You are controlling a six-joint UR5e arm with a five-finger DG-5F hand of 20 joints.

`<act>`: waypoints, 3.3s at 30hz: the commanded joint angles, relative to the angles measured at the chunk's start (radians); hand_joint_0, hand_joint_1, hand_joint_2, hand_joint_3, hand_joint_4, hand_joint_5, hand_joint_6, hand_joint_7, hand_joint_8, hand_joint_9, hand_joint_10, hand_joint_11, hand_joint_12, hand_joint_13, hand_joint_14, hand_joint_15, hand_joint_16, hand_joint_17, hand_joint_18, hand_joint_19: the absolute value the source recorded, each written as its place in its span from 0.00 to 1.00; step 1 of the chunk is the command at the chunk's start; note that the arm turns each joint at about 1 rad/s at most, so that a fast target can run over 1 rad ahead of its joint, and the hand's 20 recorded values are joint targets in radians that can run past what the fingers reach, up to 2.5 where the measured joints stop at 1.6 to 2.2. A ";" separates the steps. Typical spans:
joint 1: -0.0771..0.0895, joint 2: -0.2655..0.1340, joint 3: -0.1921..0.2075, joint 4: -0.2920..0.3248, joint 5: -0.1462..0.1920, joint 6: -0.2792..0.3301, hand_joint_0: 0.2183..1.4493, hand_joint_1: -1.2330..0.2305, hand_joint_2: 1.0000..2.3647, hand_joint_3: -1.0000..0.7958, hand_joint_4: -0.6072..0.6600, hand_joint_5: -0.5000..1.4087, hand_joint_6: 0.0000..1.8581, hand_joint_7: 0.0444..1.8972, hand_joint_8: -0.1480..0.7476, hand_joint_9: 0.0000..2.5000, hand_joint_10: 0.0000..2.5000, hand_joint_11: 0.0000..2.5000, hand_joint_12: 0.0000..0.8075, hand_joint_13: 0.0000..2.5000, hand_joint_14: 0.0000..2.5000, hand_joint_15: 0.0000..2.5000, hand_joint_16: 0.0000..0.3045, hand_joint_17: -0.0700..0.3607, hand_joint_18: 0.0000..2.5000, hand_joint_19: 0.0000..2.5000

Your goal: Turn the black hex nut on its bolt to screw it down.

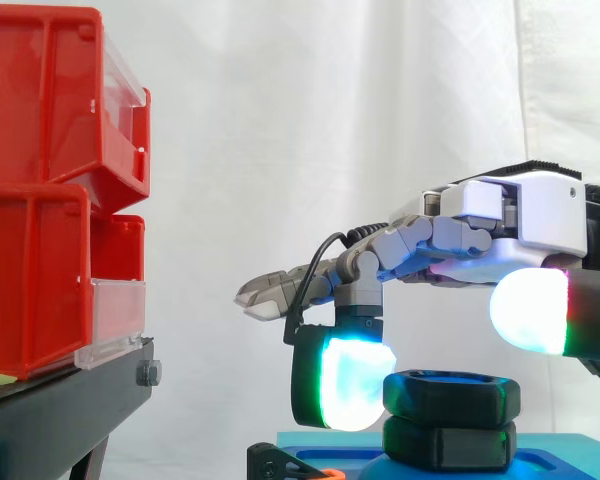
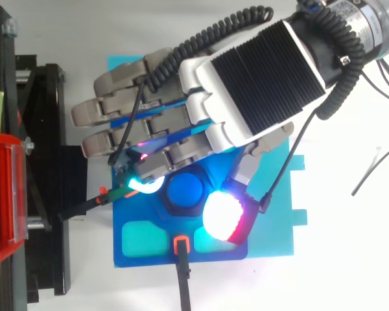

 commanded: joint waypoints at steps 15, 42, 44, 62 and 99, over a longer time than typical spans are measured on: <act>-0.020 0.000 0.014 0.048 -0.040 0.023 0.21 0.68 0.00 0.28 0.60 0.21 0.36 0.56 0.38 0.16 0.00 0.00 0.41 0.12 0.00 0.00 0.17 0.44 0.09 0.13; 0.070 0.000 -0.020 0.068 0.068 0.078 0.21 0.68 0.00 0.28 0.60 0.21 0.27 0.59 0.37 0.15 0.00 0.00 0.41 0.12 0.00 0.00 0.17 0.44 0.08 0.13; 0.073 0.000 -0.025 0.072 0.069 0.078 0.21 0.68 0.00 0.28 0.60 0.21 0.27 0.60 0.37 0.15 0.00 0.00 0.41 0.12 0.00 0.00 0.17 0.44 0.08 0.13; 0.078 0.000 -0.032 0.052 0.065 0.077 0.21 0.65 0.00 0.28 0.56 0.20 0.31 0.62 0.38 0.13 0.00 0.00 0.41 0.12 0.00 0.00 0.17 0.44 0.10 0.13; 0.109 0.000 0.037 -0.124 0.146 -0.002 0.21 0.65 0.00 0.28 0.58 0.21 0.32 0.60 0.38 0.14 0.00 0.00 0.41 0.12 0.00 0.00 0.17 0.43 0.08 0.13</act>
